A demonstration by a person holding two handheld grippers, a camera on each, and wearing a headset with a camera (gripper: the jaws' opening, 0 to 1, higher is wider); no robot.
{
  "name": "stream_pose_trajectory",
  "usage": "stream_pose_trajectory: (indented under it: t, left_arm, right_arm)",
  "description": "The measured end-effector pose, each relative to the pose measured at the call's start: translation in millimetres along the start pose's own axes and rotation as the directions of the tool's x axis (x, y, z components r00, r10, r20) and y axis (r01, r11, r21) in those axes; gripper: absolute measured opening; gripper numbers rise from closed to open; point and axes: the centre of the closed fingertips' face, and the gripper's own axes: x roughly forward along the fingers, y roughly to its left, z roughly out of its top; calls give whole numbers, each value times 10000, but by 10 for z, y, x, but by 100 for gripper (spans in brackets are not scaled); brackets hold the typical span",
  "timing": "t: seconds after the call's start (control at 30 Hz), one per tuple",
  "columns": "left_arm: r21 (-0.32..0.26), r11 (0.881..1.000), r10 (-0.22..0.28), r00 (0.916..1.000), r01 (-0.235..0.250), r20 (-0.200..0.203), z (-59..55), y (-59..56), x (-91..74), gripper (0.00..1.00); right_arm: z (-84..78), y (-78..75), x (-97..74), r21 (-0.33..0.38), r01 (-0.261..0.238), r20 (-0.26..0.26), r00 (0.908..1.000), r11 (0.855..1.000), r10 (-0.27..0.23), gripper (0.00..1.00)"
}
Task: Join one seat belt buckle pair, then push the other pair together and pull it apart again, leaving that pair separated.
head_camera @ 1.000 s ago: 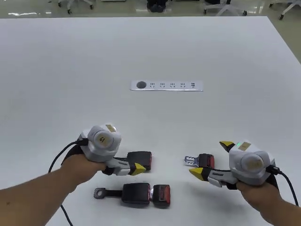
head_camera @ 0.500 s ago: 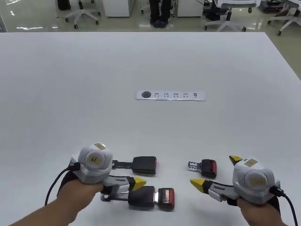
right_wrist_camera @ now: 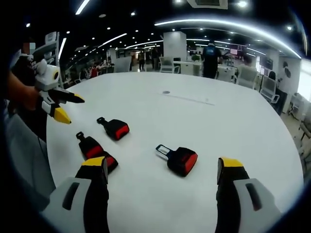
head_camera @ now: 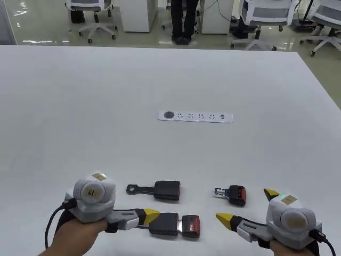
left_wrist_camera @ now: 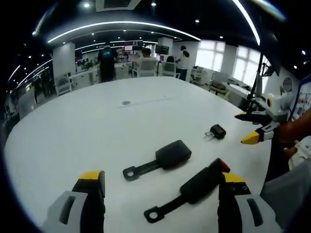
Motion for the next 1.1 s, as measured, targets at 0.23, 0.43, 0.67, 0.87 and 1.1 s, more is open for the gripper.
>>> stream_pose_trajectory:
  t: [0.23, 0.43, 0.67, 0.87, 1.1]
  left_arm:
    - [-377, 9990, 234, 9994, -224, 254, -102, 11, -259, 100]
    - [-342, 9990, 295, 9990, -284, 334, -167, 63, -384, 100]
    - [-464, 9986, 265, 9983, -241, 515, -242, 99, -482, 100]
    - [-537, 9984, 234, 9979, -201, 597, -290, 78, -550, 100]
    - [-601, 9981, 192, 9976, -152, 660, -354, 60, -628, 100]
  right_arm:
    - [-124, 142, -219, -162, 72, 40, 10000, 9998, -71, 97]
    - [-133, 159, -340, -15, 250, 174, 9995, 9997, -249, 97]
    - [-118, 243, -433, -120, 176, 229, 9996, 9998, -173, 98]
    - [-72, 316, -501, -97, 224, 356, 9991, 9997, -221, 99]
    - [-108, 365, -540, 124, 291, 499, 9983, 9995, -297, 99]
